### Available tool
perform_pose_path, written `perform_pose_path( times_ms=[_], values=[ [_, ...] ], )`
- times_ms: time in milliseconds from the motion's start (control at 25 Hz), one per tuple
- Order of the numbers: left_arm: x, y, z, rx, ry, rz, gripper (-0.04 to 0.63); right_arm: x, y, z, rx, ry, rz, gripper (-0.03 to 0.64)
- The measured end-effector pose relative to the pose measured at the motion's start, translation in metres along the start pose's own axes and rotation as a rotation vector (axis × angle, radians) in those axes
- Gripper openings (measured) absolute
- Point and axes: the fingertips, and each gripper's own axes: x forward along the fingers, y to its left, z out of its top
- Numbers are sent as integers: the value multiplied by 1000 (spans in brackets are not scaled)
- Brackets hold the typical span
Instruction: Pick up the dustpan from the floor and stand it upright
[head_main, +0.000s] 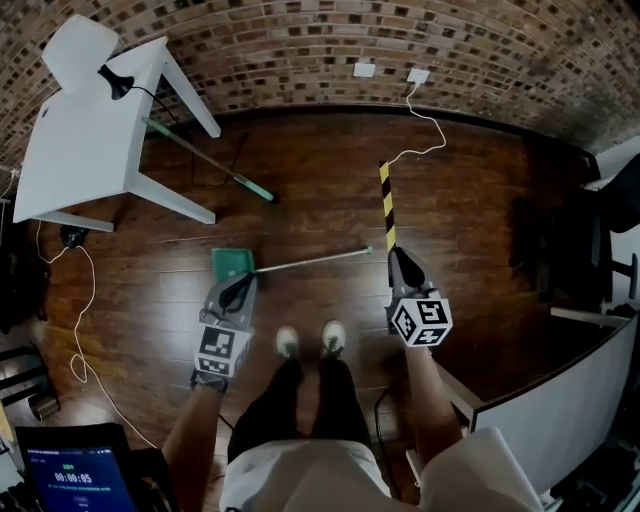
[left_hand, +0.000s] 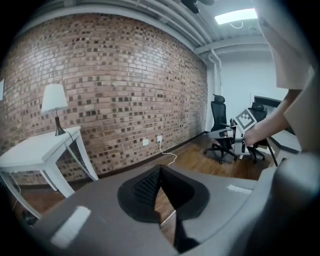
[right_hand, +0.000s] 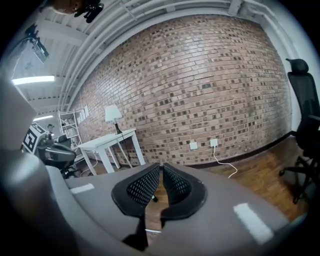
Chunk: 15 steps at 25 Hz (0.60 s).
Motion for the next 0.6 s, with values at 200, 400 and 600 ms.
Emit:
perform_pose_path(
  times_ms=[200, 400, 600],
  values=[
    [76, 3, -57, -73, -1, -3, 2, 52, -30, -60, 7, 12, -1, 44],
    [148, -17, -134, -110, 39, -70, 3, 95, -65, -152, -40, 95, -19, 51],
    [210, -31, -215, -138, 91, -95, 3, 142, -98, -248, -89, 180, 7, 52]
  ],
)
